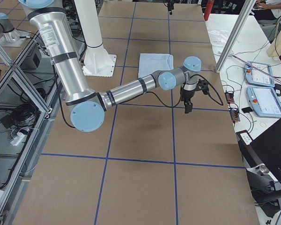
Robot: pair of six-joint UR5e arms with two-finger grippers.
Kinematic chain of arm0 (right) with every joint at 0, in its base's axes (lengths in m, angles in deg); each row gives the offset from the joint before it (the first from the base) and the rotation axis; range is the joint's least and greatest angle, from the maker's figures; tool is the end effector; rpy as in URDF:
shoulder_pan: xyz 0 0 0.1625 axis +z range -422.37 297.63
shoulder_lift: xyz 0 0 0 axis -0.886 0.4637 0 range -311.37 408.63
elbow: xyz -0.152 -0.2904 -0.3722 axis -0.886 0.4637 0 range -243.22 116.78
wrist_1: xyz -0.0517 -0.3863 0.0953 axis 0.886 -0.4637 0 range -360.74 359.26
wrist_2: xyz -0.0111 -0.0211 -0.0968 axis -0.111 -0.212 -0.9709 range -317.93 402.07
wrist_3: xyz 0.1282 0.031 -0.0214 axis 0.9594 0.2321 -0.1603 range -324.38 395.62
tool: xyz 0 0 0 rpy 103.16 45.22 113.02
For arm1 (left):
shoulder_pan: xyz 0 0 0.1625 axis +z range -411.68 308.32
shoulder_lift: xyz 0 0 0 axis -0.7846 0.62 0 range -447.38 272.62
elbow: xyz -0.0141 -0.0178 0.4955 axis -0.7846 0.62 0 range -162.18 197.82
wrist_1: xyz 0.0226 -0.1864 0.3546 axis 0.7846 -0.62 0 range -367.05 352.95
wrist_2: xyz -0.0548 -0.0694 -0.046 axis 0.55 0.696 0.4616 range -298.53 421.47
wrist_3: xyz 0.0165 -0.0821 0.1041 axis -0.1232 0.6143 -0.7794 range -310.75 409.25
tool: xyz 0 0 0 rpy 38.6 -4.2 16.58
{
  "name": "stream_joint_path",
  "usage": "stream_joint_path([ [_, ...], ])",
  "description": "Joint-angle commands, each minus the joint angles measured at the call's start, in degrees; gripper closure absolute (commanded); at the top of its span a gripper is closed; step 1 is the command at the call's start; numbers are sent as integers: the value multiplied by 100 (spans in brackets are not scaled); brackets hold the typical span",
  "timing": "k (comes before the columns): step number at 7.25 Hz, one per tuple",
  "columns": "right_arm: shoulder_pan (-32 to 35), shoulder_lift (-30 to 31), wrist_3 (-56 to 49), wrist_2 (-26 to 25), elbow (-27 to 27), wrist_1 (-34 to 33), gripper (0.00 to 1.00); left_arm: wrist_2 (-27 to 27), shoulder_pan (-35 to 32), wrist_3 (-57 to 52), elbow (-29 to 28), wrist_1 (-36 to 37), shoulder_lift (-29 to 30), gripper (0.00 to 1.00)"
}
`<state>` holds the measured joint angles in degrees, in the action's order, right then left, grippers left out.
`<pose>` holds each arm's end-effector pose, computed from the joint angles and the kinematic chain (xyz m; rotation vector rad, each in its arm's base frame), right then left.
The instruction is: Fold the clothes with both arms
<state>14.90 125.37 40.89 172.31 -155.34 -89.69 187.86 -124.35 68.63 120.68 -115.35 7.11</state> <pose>-0.0871 -0.5986 0.6144 0.1627 -0.7332 -0.2246 0.1104 -0.5351 0.5735 0.3767 0.7717 0.1640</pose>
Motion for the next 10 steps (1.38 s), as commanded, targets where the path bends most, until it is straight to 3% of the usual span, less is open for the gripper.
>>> stream_joint_path([
  [1,498,709,-1063,264,53,88,0,264,-327,-435,67,-147,-518,0],
  [4,815,1096,-1168,239,-122,184,0,142,-300,-505,-229,-122,-660,0],
  [9,824,1150,-527,265,-96,132,0,141,-362,-488,-301,-104,-659,0],
  [10,824,1159,-527,274,-96,115,0,184,-719,-444,-310,-43,-659,0],
])
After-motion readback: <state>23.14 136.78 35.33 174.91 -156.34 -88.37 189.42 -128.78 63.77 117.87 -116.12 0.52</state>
